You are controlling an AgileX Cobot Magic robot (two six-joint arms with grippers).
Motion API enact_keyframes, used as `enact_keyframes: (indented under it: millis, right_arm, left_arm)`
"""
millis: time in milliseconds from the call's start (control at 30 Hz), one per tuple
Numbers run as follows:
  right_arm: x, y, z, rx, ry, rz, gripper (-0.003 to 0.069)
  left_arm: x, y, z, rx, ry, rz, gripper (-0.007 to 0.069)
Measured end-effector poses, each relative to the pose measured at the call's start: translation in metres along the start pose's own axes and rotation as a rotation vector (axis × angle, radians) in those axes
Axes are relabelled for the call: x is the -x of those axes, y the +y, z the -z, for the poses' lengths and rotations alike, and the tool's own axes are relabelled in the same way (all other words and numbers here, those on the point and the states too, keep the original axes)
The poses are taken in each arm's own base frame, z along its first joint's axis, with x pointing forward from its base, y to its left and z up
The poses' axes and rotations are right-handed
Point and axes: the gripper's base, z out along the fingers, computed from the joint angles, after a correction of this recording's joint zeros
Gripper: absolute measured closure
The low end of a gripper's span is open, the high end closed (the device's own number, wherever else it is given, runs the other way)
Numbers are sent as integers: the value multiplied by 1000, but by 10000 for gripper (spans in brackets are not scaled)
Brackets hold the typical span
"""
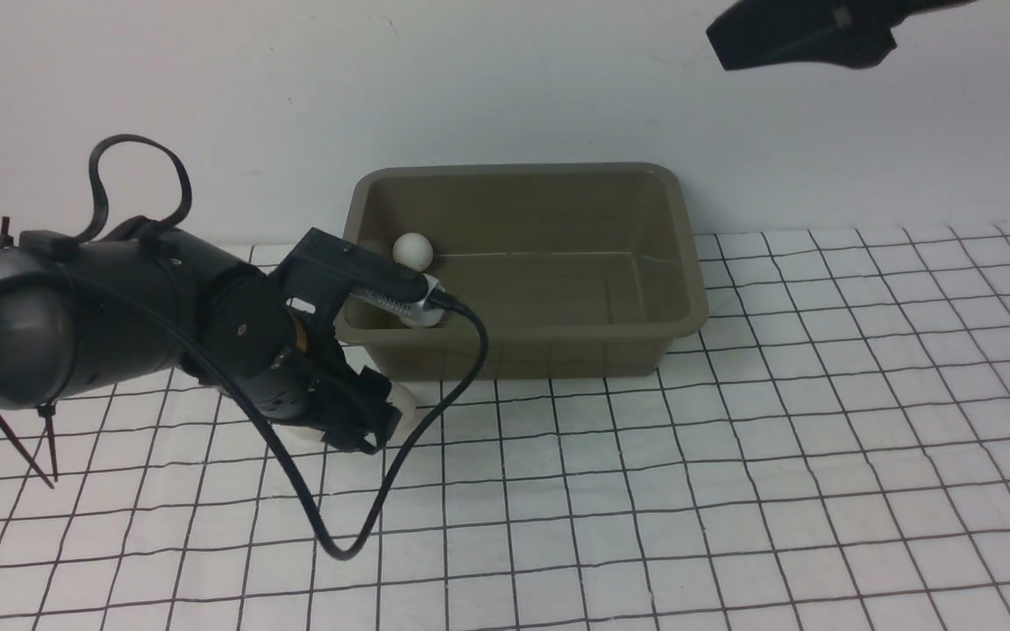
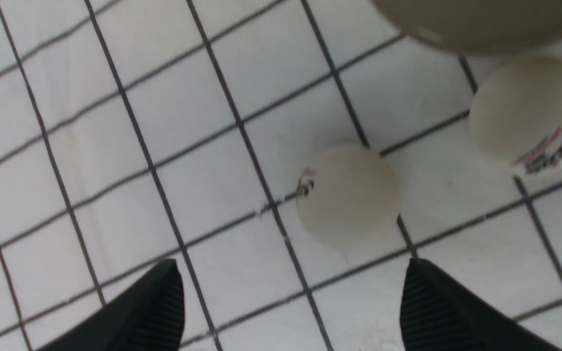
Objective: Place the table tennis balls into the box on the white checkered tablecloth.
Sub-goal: 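Reach for and grasp a ping pong ball on the table beside the basket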
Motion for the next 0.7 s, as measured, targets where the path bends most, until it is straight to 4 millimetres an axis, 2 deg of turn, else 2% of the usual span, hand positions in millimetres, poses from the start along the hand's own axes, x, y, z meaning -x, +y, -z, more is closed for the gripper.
enact_keyframes:
  millis: [200, 400, 700]
  right_arm:
    - [0, 0, 0, -1, 4, 1, 111]
    - [0, 0, 0, -1, 4, 1, 111]
    - [0, 0, 0, 0, 4, 1, 111]
  left_arm:
    - [11, -2, -9, -18, -112, -24, 94]
    - [6, -4, -34, -28, -85, -40, 94]
    - [4, -9, -55, -45, -92, -47, 102]
